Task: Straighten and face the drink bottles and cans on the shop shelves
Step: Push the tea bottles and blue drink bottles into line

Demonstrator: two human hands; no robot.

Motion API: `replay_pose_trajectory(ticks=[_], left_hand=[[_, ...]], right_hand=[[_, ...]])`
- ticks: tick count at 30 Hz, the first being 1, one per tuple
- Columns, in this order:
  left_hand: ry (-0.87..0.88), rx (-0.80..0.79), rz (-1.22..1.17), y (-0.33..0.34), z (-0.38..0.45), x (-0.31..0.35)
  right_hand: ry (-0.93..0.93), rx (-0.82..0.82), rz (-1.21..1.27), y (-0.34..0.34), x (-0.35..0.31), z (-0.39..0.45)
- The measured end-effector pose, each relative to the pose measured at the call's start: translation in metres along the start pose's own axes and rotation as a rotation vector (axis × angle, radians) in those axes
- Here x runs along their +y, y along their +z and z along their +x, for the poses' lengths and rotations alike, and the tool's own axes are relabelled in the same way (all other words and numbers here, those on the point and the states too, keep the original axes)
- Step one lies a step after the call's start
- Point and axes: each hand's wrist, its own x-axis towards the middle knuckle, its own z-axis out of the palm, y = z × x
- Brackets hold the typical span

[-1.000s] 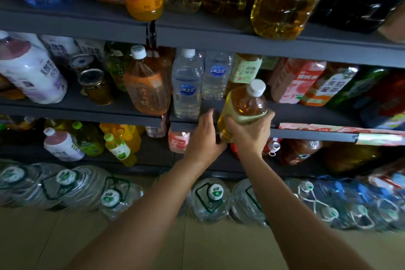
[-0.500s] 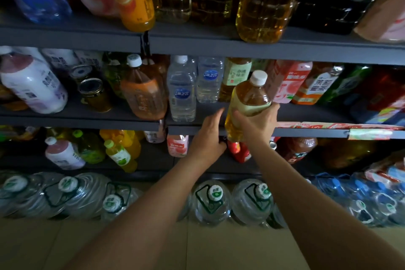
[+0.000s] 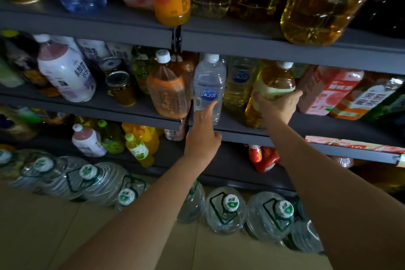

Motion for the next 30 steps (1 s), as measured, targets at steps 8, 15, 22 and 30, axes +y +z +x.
replay_pose_trajectory(ticks=[8, 15, 22, 30], left_hand=[[-0.172, 0.064, -0.116, -0.027, -0.009, 0.004], [-0.377, 0.229, -0.193, -0.131, -0.016, -0.05], [-0.257, 0.13, 0.054, -0.244, -0.034, -0.12], [-0.25, 0.045, 0.093, -0.258, 0.002, -0.174]], right_hand=[[0.484, -0.242, -0.137, 0.031, -0.007, -0.076], [-0.001, -0.641, -0.234, 0.106, -0.09, -0.159], [-0.147, -0.923, -0.464, 0.17, -0.111, -0.226], [-0.298, -0.762, -0.634, 0.248, -0.111, -0.199]])
